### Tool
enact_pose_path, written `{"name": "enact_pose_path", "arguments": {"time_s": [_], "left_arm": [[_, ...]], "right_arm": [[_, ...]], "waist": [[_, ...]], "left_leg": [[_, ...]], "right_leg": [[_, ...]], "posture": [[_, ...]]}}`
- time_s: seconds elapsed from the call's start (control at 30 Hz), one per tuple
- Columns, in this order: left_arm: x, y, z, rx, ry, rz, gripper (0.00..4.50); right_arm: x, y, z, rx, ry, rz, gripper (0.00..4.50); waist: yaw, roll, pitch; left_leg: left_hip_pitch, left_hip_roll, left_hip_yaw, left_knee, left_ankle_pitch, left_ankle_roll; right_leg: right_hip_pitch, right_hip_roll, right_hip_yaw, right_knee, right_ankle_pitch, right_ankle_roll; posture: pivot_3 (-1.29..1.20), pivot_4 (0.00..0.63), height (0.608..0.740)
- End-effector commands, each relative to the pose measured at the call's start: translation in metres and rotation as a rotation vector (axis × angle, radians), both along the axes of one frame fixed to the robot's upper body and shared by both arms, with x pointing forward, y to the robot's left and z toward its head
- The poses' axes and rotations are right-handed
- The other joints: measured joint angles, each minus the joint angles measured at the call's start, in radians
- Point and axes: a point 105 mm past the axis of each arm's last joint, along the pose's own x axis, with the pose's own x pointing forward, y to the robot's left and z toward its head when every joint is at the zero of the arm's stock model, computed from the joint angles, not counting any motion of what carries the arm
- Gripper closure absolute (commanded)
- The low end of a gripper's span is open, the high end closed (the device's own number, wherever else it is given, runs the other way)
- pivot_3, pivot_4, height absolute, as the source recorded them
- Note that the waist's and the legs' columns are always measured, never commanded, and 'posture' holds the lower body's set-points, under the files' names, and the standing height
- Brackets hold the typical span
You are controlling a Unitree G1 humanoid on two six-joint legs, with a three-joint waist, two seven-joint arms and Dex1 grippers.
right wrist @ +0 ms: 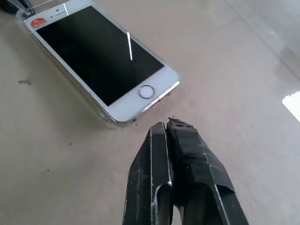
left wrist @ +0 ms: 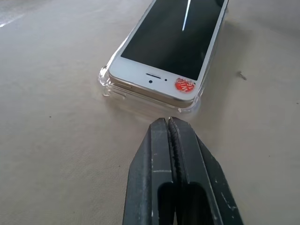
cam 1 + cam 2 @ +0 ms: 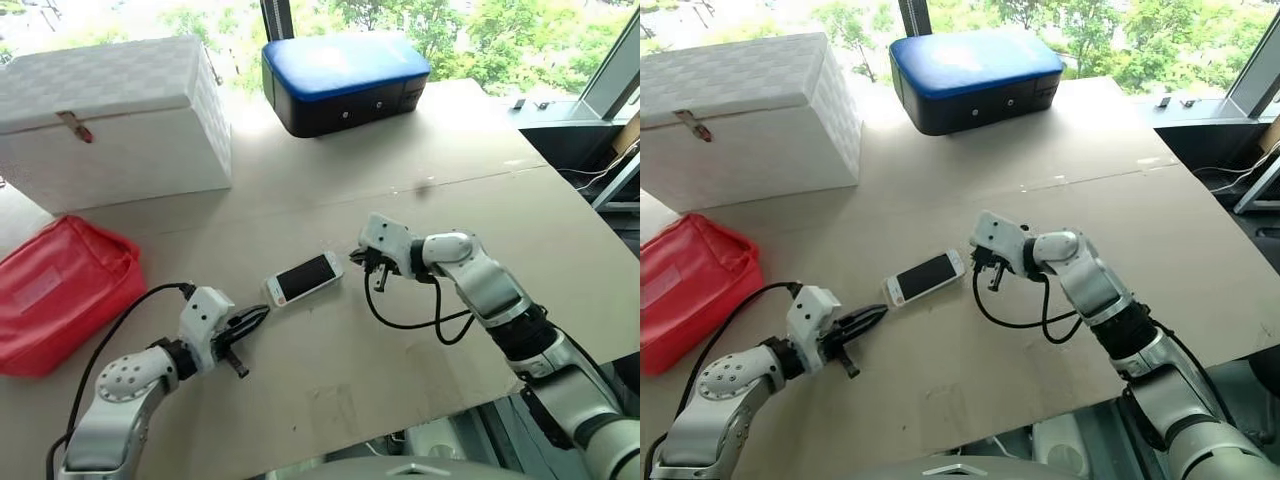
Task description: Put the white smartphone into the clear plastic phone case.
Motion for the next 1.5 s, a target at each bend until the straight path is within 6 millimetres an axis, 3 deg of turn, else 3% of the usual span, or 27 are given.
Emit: {"name": "enact_pose_path", "arguments": {"time_s": [0.03, 0.13, 0.3, 0.37, 0.47, 0.57, 0.67, 0.73, 0.83, 0.9, 1.07, 1.37, 1.5], "left_arm": [[0.008, -0.004, -0.006, 0.016, 0.019, 0.015, 4.46], [0.013, -0.005, 0.0, 0.027, 0.006, 0.006, 4.46], [0.02, -0.002, 0.016, 0.041, -0.015, 0.006, 4.46], [0.019, 0.0, 0.023, 0.029, -0.022, 0.013, 4.46], [0.011, 0.001, 0.05, -0.091, -0.051, 0.001, 4.46], [0.008, -0.007, 0.073, -0.174, -0.043, -0.056, 4.46], [0.017, -0.023, 0.08, -0.205, -0.027, -0.089, 4.46], [0.024, -0.035, 0.076, -0.211, 0.006, -0.105, 4.46], [0.037, -0.046, 0.047, -0.14, 0.101, -0.091, 4.46], [0.043, -0.05, 0.038, -0.14, 0.121, -0.08, 4.46], [0.041, -0.033, 0.013, -0.071, 0.176, -0.052, 4.46], [0.036, -0.022, -0.003, -0.054, 0.192, -0.025, 4.46], [0.035, -0.019, -0.011, -0.052, 0.203, -0.014, 4.46]], "right_arm": [[-0.002, 0.023, 0.0, -0.002, -0.036, 0.085, 4.5], [-0.01, 0.036, -0.002, -0.001, -0.033, 0.167, 4.5], [-0.01, 0.036, -0.001, 0.007, -0.029, 0.18, 4.5], [-0.005, 0.029, 0.001, 0.014, -0.033, 0.141, 4.5], [0.005, 0.003, 0.005, 0.009, -0.033, 0.053, 4.5], [0.007, -0.017, 0.02, 0.066, -0.004, -0.002, 4.5], [0.008, -0.021, 0.03, 0.121, 0.03, -0.018, 4.5], [0.009, -0.018, 0.034, 0.151, 0.048, -0.022, 4.5], [0.014, 0.0, 0.04, 0.226, 0.094, -0.023, 4.5], [0.017, 0.009, 0.042, 0.251, 0.115, -0.023, 4.5], [0.025, 0.028, 0.038, 0.209, 0.116, 0.005, 4.5], [0.025, 0.028, 0.0, -0.016, 0.193, 0.056, 4.5], [0.03, 0.019, -0.027, -0.169, 0.249, 0.043, 4.5]], "waist": [[0.01, 0.0, 0.0], [0.013, 0.0, 0.0], [0.012, 0.0, 0.0], [0.011, 0.0, 0.0], [0.01, -0.001, 0.001], [0.017, -0.001, 0.001], [0.017, 0.0, 0.001], [0.015, -0.001, 0.001], [0.006, -0.001, 0.001], [-0.001, -0.001, 0.001], [-0.007, -0.001, 0.001], [-0.007, -0.001, 0.0], [-0.008, 0.001, 0.0]], "left_leg": [[0.0, 0.0, 0.0, 0.0, 0.0, 0.0], [0.003, -0.001, 0.0, 0.001, 0.0, 0.0], [0.005, 0.0, -0.001, 0.0, 0.0, 0.0], [0.005, 0.001, -0.001, -0.001, 0.0, 0.0], [0.003, 0.001, -0.002, -0.001, 0.0, 0.0], [-0.002, 0.0, -0.003, 0.0, 0.0, 0.0], [-0.007, -0.003, -0.003, 0.001, 0.0, 0.0], [-0.007, -0.004, -0.003, 0.002, 0.0, 0.0], [-0.007, -0.003, -0.002, 0.002, 0.0, 0.0], [-0.005, -0.003, -0.002, 0.001, 0.0, 0.0], [-0.006, -0.001, -0.003, 0.001, 0.0, 0.0], [-0.004, -0.003, -0.002, 0.001, 0.0, 0.0], [0.008, -0.002, -0.001, -0.001, 0.0, 0.0]], "right_leg": [[0.0, -0.001, 0.0, 0.0, -0.001, -0.001], [0.003, -0.001, 0.001, 0.0, -0.001, -0.001], [0.004, 0.0, 0.0, 0.001, -0.002, -0.002], [0.004, 0.001, 0.0, 0.001, -0.001, -0.001], [0.003, 0.001, 0.0, 0.0, 0.0, 0.001], [-0.001, -0.001, 0.0, -0.001, 0.003, -0.002], [-0.003, -0.004, -0.001, -0.002, 0.003, -0.002], [-0.003, -0.004, -0.001, -0.002, 0.003, -0.001], [-0.003, -0.003, -0.001, -0.002, 0.003, -0.001], [-0.003, -0.001, 0.0, 0.0, 0.003, -0.002], [-0.003, 0.0, -0.002, 0.0, 0.003, -0.002], [-0.002, -0.002, 0.0, 0.0, 0.003, -0.002], [0.007, -0.002, 0.001, 0.0, 0.002, -0.001]], "posture": [[0.0, 0.15, 0.74], [0.0, 0.15, 0.74], [0.0, 0.15, 0.74], [0.0, 0.15, 0.74], [0.0, 0.15, 0.74], [0.0, 0.15, 0.74], [0.0, 0.15, 0.74], [0.0, 0.15, 0.74], [0.0, 0.15, 0.74], [0.0, 0.15, 0.74], [0.0, 0.15, 0.74], [0.0, 0.15, 0.74], [0.0, 0.15, 0.74]]}}
